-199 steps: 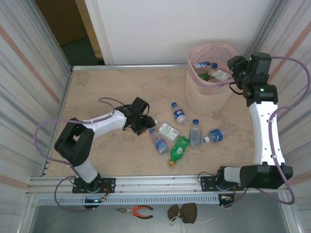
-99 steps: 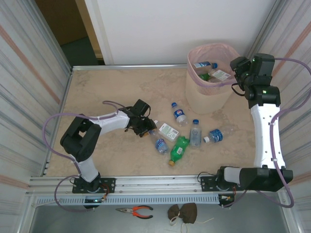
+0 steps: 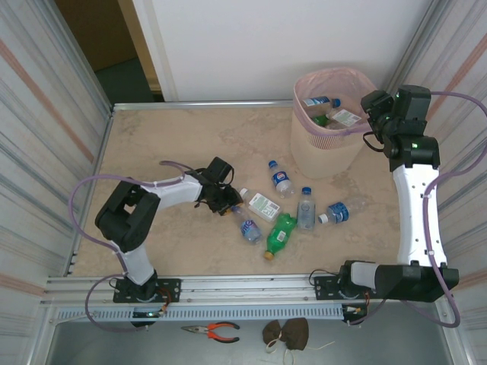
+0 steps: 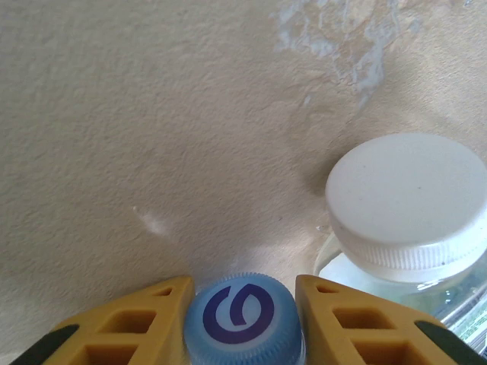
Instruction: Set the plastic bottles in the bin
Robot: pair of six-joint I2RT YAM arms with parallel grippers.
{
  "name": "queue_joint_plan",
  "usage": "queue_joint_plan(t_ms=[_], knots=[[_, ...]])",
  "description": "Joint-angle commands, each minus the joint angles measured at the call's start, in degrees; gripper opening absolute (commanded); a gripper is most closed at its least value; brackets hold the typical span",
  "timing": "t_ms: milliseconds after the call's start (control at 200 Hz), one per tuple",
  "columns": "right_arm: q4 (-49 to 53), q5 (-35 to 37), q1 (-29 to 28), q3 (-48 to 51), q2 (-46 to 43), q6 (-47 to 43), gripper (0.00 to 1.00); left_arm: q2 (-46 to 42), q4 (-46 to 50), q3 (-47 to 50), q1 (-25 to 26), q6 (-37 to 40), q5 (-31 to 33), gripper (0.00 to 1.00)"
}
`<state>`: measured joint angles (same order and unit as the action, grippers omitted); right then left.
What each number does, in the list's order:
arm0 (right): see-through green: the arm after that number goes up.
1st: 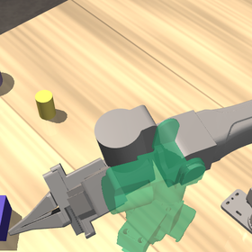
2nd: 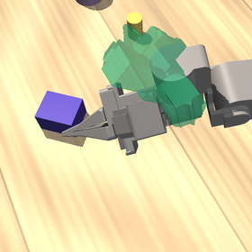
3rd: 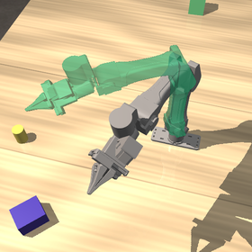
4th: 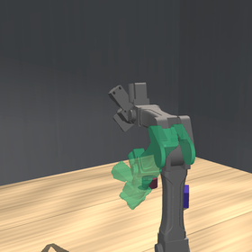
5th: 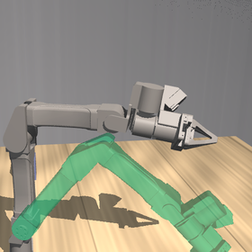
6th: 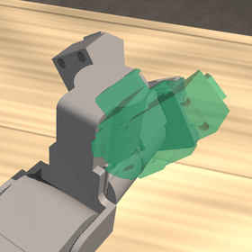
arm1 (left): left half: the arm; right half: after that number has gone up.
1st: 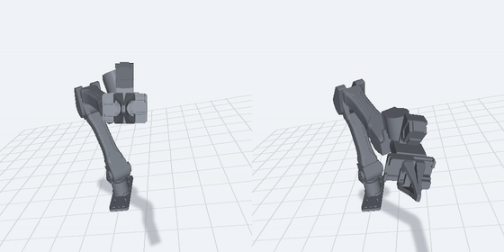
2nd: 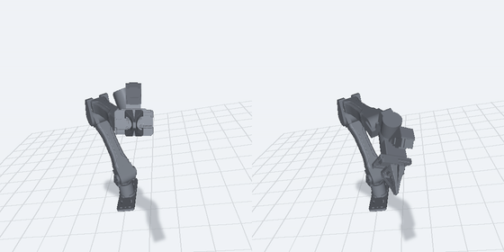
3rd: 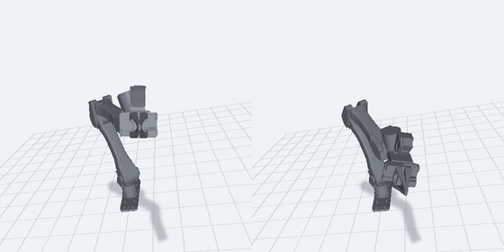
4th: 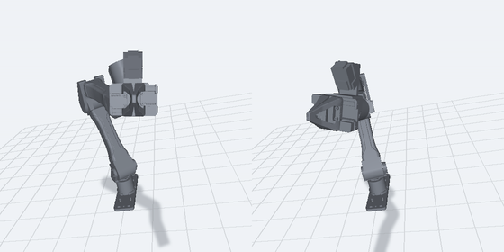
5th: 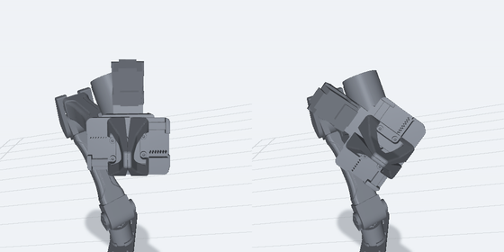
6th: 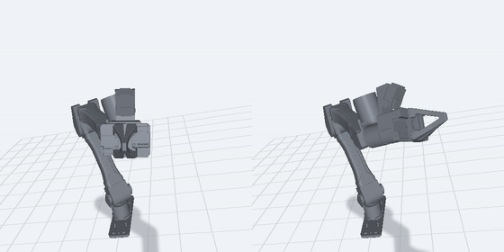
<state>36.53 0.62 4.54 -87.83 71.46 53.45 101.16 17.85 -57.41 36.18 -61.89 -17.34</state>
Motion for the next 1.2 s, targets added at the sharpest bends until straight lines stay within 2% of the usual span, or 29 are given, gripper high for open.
queue_joint_plan(t_ms=[0,170,331,446,631,691,782,942,1072,1197], knots=[[-0.30,0.90,0.39,0.53,-1.98,-1.07,0.61,-3.66,2.40,0.13,-0.70,1.34,1.39,0.36],[-4.82,-4.44,0.35,2.99,-3.37,-3.85,0.59,-8.50,7.44,-2.89,-0.73,6.52,5.20,0.39],[-18.49,-20.32,0.32,8.93,-6.14,-11.28,0.59,-13.41,9.04,-5.93,-0.85,13.14,7.71,0.38],[-23.29,-29.52,-0.01,10.49,-6.42,-14.09,0.58,-17.48,7.07,-6.27,-1.08,17.98,7.47,0.37],[-23.21,-33.79,-1.54,10.16,-6.38,-16.67,0.58,-23.41,2.72,-5.74,-1.99,22.47,6.11,0.28],[-23.56,-34.46,-2.32,10.40,-6.65,-17.82,0.58,-25.18,0.41,-5.19,-2.30,23.76,4.63,0.26],[-26.20,-39.26,-3.57,11.55,-7.28,-21.01,0.59,-27.93,-3.61,-3.95,-2.49,26.32,2.10,0.24],[-28.47,-44.60,-8.30,13.34,-8.63,-28.82,0.61,-31.42,-8.88,-3.39,-2.85,30.97,-3.11,0.22],[-28.24,-49.59,-13.73,14.70,-9.75,-39.71,0.64,-33.02,-13.12,-3.69,-3.41,34.67,-9.18,0.21],[-23.36,-50.78,-20.07,14.53,-10.38,-50.50,0.68,-33.65,-14.63,-5.60,-3.50,39.07,-15.41,0.18]])
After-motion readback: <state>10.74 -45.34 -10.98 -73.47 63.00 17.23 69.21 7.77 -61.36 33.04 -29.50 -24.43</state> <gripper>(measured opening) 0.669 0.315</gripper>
